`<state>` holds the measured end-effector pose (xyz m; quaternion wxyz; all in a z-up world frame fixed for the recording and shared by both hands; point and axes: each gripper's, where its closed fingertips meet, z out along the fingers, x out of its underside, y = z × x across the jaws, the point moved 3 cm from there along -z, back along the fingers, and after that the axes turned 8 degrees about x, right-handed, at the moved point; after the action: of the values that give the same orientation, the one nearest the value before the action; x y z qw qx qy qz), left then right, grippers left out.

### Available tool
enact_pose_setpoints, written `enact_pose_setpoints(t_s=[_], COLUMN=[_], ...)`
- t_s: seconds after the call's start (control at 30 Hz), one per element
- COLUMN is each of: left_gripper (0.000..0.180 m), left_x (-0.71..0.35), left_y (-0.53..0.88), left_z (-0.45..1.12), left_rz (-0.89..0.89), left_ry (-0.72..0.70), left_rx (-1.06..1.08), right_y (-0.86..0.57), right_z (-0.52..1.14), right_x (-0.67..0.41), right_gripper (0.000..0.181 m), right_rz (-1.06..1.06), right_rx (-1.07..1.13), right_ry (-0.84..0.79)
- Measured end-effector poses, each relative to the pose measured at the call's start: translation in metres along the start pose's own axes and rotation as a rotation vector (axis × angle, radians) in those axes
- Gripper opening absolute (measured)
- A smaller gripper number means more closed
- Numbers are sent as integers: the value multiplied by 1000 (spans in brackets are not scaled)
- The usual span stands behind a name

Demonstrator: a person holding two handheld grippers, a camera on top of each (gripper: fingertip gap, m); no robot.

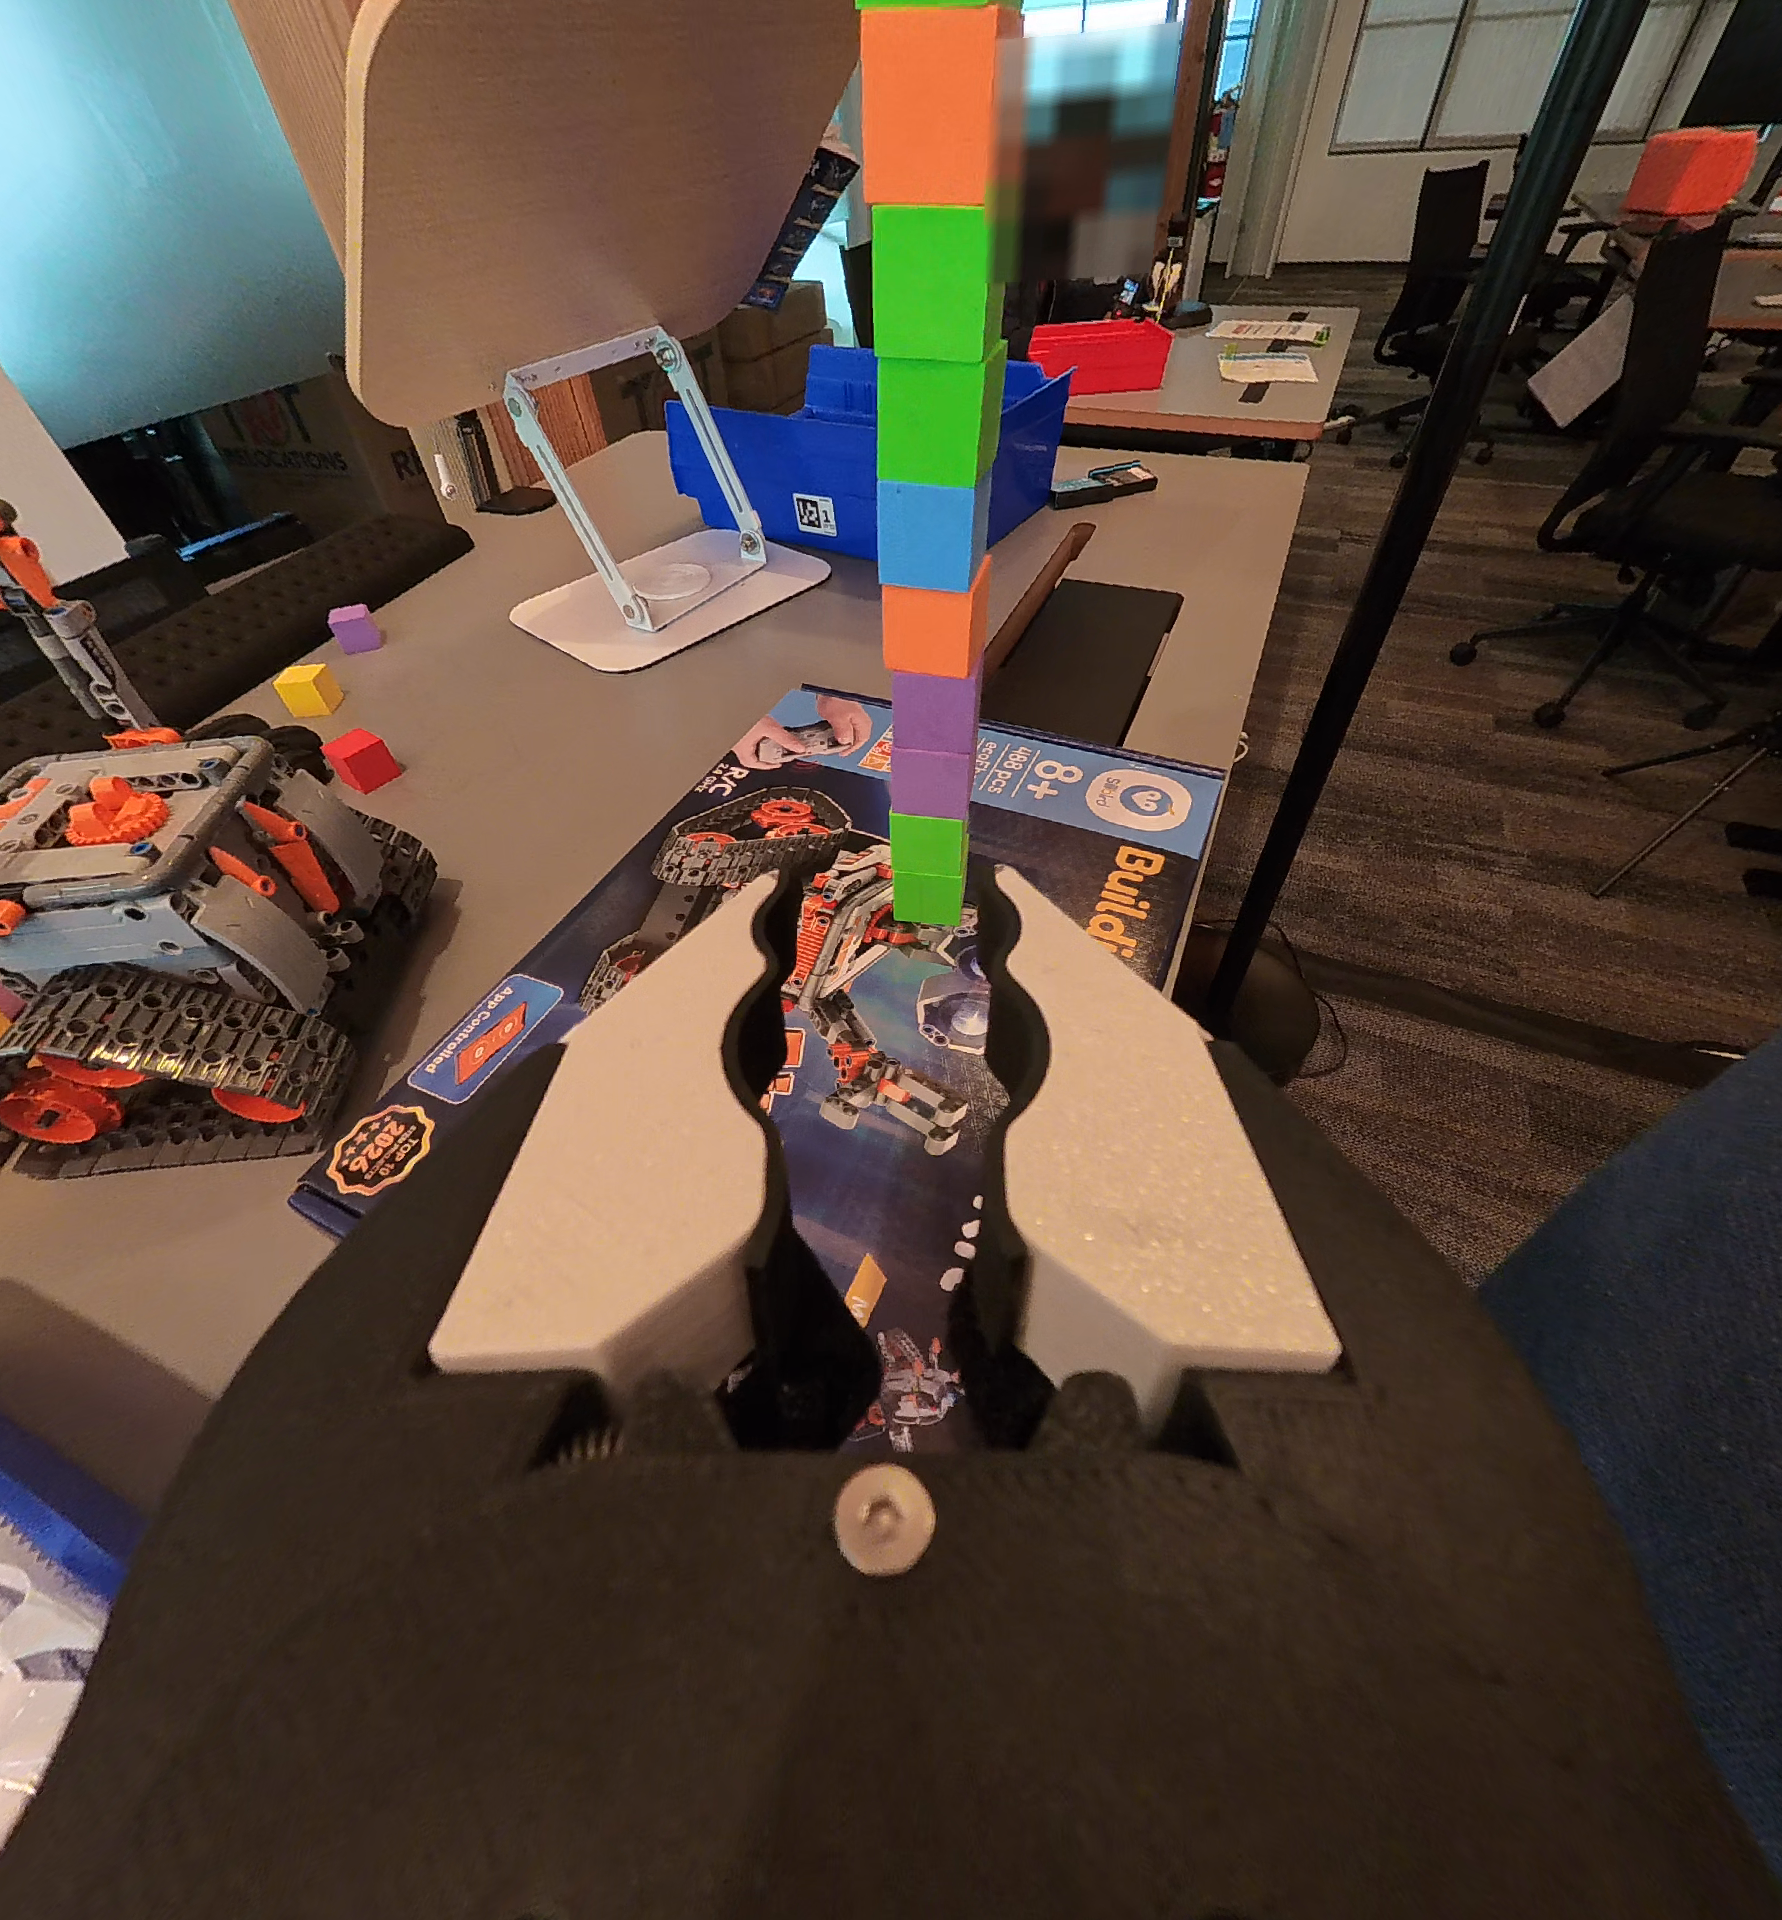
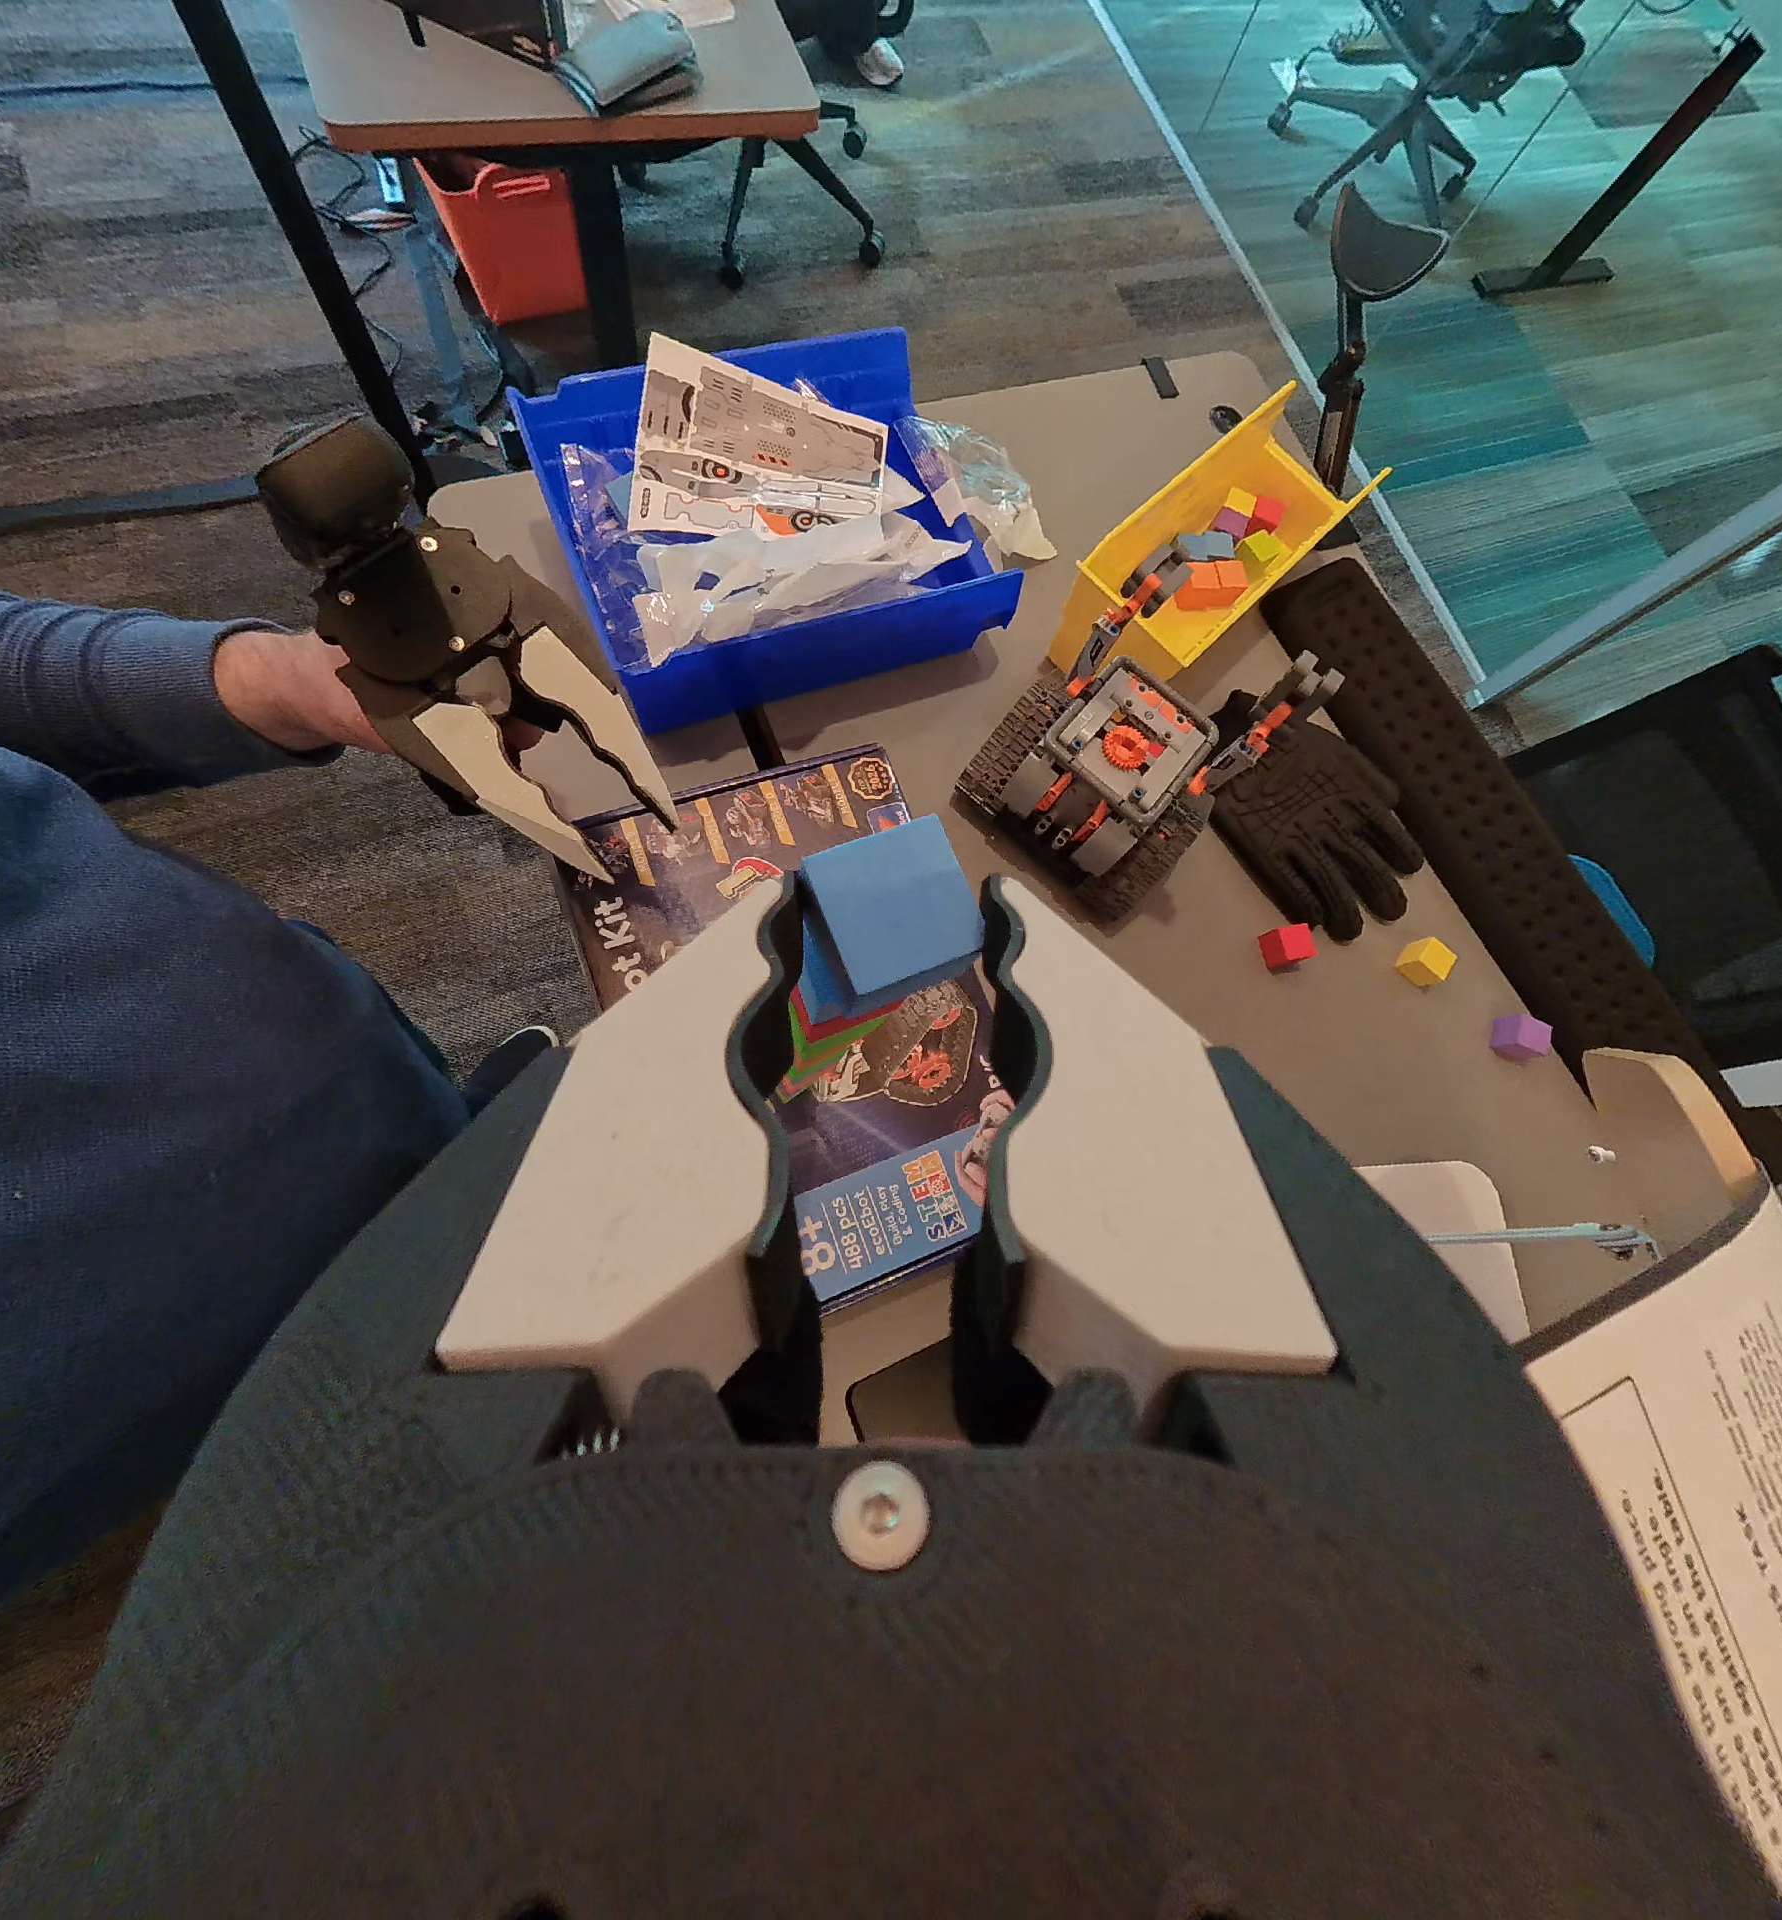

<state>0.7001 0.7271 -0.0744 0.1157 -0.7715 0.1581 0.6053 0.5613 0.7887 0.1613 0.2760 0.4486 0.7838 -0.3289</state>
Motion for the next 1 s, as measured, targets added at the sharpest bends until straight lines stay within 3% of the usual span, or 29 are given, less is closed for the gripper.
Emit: enact_pose_setpoints(t_s=[1.0], left_gripper=[32], left_x=[2], left_y=[1], left_z=[-2], left_rz=[-8], left_ry=[-5], left_rx=[0], right_y=[4], right_z=[7], right_x=[0], right_gripper=[36], right_rz=[17], right_rx=[-60], right_ry=[-6])
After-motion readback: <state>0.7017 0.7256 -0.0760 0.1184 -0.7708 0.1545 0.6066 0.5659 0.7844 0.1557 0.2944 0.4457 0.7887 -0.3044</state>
